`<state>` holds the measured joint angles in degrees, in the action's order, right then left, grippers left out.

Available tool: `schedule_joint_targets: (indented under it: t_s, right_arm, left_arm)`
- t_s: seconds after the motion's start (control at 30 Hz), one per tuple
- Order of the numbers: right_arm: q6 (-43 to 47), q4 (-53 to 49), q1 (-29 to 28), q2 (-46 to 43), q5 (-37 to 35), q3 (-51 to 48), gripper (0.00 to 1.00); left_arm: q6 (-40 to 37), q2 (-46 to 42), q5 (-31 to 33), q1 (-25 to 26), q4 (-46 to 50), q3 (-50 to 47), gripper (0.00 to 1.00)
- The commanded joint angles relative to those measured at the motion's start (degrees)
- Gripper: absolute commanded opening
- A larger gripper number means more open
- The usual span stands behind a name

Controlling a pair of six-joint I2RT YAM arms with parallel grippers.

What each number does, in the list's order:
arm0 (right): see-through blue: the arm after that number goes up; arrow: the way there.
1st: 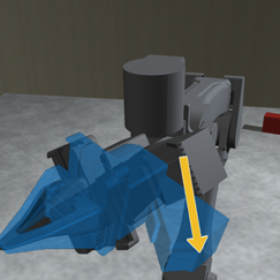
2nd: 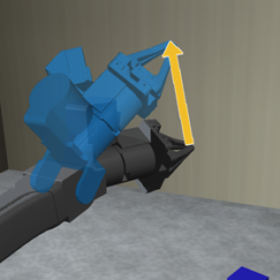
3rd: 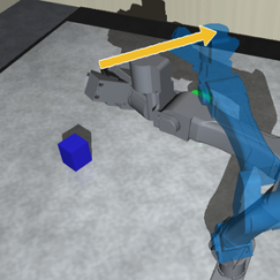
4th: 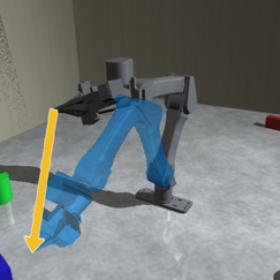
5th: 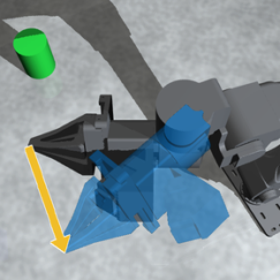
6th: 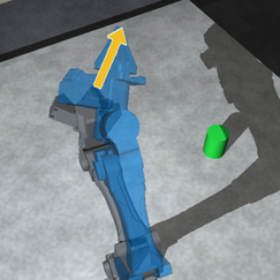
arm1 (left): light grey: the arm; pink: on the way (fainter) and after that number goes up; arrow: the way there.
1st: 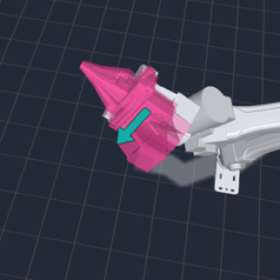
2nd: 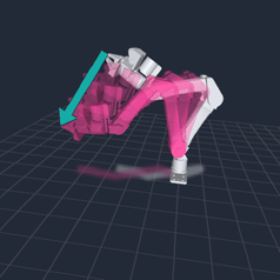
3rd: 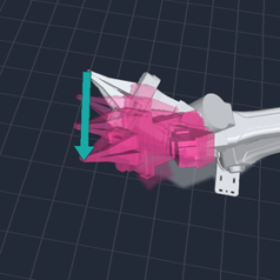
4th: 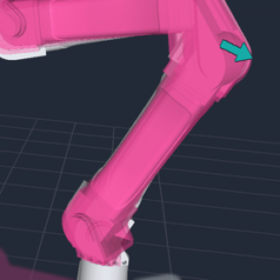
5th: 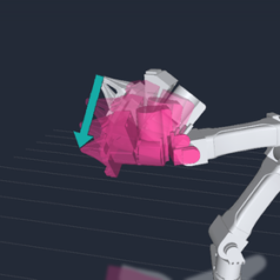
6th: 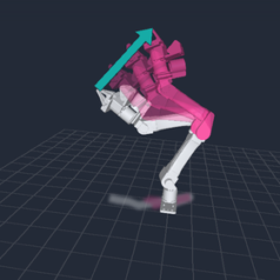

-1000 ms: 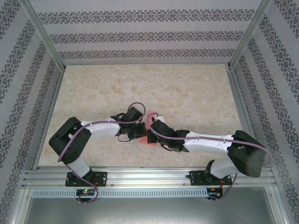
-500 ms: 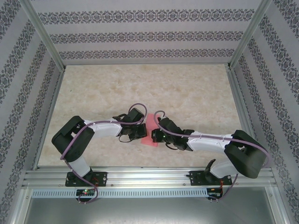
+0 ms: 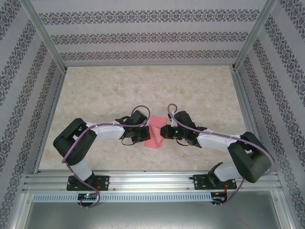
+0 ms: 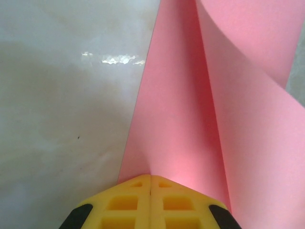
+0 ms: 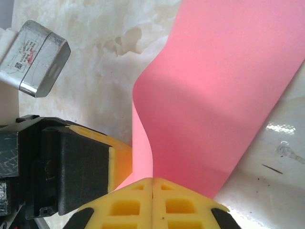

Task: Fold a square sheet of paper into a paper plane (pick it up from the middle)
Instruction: Fold the triangle a second time at the center of the table.

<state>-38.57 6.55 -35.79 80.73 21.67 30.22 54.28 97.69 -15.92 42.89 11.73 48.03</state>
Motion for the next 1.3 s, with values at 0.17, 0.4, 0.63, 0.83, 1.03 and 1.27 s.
schedule_joint_targets:
  t_s: [0.17,0.4,0.63,0.83,1.03,1.27]
  right_arm:
    - [4.95,1.46,1.28,5.88,6.85,2.12,0.02]
    - [6.72,0.98,2.70,8.63,7.54,3.31,0.03]
    - [9.16,-0.96,4.21,10.21,8.38,5.05,0.03]
    - [9.98,-1.09,4.85,12.03,9.39,6.14,0.03]
    - [11.33,-2.95,5.27,13.23,8.66,7.50,0.04]
    - [13.29,-5.04,5.87,13.83,8.36,8.87,0.04]
  left_arm:
    - [-1.81,1.81,1.92,0.79,1.05,0.94,0.04]
    - [-2.34,1.80,2.42,0.95,2.06,1.37,0.04]
    - [-2.69,2.06,2.67,0.95,2.77,1.84,0.04]
    - [-2.95,2.51,2.63,1.14,3.25,2.54,0.04]
    - [-3.04,2.52,2.96,1.22,3.57,2.77,0.04]
    - [-3.22,2.42,3.57,1.40,4.43,2.73,0.04]
